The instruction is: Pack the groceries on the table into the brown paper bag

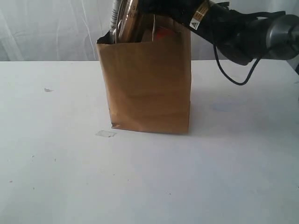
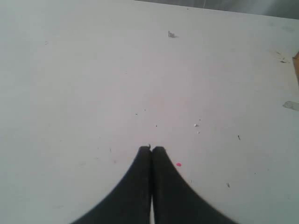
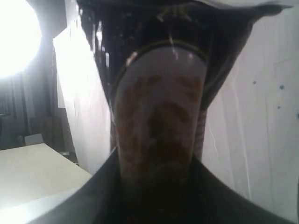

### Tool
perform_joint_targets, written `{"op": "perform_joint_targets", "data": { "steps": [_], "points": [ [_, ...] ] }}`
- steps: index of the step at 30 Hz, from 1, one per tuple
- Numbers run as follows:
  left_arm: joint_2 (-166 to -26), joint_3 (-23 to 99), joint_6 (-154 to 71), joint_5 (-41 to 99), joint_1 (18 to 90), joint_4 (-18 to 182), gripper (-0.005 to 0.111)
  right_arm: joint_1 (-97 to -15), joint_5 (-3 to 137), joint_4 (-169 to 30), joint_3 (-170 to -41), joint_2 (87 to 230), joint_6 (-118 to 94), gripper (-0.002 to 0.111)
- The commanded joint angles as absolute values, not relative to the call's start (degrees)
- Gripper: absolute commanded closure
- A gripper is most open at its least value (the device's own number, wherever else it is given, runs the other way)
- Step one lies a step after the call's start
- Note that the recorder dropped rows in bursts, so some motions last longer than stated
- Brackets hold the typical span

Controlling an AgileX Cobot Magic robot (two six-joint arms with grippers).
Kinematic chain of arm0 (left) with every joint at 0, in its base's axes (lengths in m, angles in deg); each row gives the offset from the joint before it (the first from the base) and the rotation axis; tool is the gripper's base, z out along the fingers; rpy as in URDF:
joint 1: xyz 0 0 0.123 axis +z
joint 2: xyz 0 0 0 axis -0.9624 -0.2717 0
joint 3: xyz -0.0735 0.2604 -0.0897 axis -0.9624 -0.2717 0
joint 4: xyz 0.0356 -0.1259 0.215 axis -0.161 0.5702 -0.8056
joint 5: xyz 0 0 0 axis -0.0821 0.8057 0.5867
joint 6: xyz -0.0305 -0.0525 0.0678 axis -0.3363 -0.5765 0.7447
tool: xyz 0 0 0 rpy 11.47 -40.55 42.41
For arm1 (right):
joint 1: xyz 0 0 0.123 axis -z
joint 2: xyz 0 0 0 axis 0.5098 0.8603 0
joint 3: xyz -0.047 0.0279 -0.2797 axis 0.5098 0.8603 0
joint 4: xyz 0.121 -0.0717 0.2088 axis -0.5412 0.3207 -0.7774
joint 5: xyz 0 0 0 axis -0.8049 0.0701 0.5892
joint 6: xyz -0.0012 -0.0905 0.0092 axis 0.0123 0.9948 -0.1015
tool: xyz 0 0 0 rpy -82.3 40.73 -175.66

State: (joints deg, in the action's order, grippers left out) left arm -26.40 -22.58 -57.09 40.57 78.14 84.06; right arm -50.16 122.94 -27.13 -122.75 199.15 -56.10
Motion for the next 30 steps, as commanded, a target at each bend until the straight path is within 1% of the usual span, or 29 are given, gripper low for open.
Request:
{"op": "perform_joint_targets", "data": {
  "steps": [1,9,13,17,21,22,26,30],
  "points": [
    [-26.1,-22.5,-57.3,40.4,78.2,84.4,0.107,-48.4,115.7,-24.9,-122.4,200.2,-54.9,0.108],
    [-26.1,-22.5,-57.3,40.4,78.2,84.4,0.107,-47.9,115.6,-24.6,-122.4,199.9,-54.9,0.108],
    [-26.1,-22.5,-57.3,40.4,78.2,84.4,0.107,-47.9,112.5,-24.5,-122.4,198.7,-57.1,0.108],
    [-26.1,-22.5,-57.3,40.4,78.2,84.4,0.107,-47.9,106.8,-24.1,-122.4,197.1,-58.2,0.102],
    [-26.1,-22.5,-57.3,40.4,78.2,84.4,0.107,-47.9,102.8,-18.3,-122.4,195.3,-61.5,0.092],
    [-26.1,-22.5,-57.3,40.4,78.2,84.4,0.107,-47.9,102.4,-15.7,-122.4,195.0,-63.5,0.091],
    [-26.1,-22.5,-57.3,40.4,78.2,84.4,0.107,-47.9,100.3,-1.4,-122.3,193.4,-74.1,0.09],
    [-26.1,-22.5,-57.3,40.4,78.2,84.4,0.107,-47.9,98.1,1.5,-122.3,192.3,-77.3,0.09]
  ]
}}
